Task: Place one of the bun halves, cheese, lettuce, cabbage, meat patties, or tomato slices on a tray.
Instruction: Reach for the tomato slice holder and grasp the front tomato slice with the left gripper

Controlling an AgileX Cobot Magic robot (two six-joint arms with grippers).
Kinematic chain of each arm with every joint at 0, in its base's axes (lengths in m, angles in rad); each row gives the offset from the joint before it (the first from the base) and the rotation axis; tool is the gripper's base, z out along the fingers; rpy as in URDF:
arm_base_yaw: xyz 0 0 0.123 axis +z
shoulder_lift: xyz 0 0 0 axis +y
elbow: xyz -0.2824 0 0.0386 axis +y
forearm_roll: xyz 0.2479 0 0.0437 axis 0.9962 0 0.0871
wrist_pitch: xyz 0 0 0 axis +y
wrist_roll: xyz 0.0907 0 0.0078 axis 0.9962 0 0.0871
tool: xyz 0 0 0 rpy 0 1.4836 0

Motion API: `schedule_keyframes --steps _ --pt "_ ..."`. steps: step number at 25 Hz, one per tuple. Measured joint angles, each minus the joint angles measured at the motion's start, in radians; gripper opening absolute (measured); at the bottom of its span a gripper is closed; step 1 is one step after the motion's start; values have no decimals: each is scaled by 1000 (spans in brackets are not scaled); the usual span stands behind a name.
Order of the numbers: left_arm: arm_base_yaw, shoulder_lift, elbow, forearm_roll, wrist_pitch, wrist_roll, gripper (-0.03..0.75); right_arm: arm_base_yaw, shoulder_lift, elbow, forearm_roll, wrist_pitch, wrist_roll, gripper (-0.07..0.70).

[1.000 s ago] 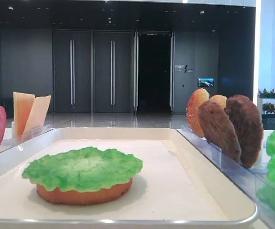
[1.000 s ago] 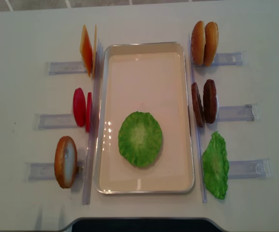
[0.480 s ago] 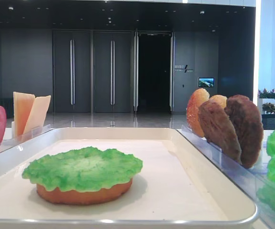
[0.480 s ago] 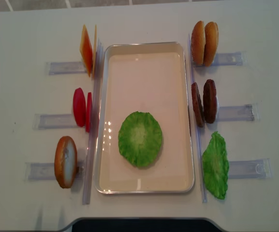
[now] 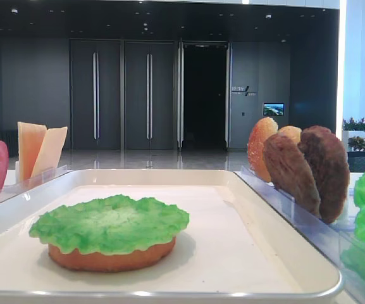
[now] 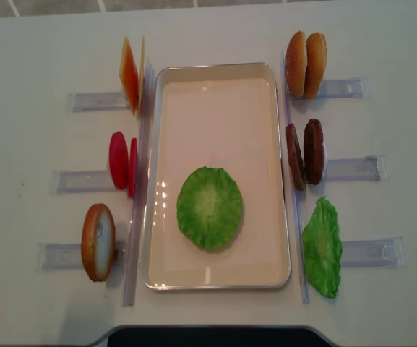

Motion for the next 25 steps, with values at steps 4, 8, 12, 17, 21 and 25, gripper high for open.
schedule_keyframes --steps 4,8,12,17,21,25 --pt "0 180 -98 -19 1 -11 382 0 0 0 0 0 0 593" --pt "0 379 -178 -20 1 -13 382 0 0 0 0 0 0 593" --pt "0 601 -264 -7 -2 -21 382 0 0 0 0 0 0 593" --pt "0 853 -376 68 -16 -30 382 0 0 0 0 0 0 593" --pt "0 1024 -476 112 -19 -31 382 0 0 0 0 0 0 593" --pt "0 1150 -569 123 -22 -32 382 0 0 0 0 0 0 593"
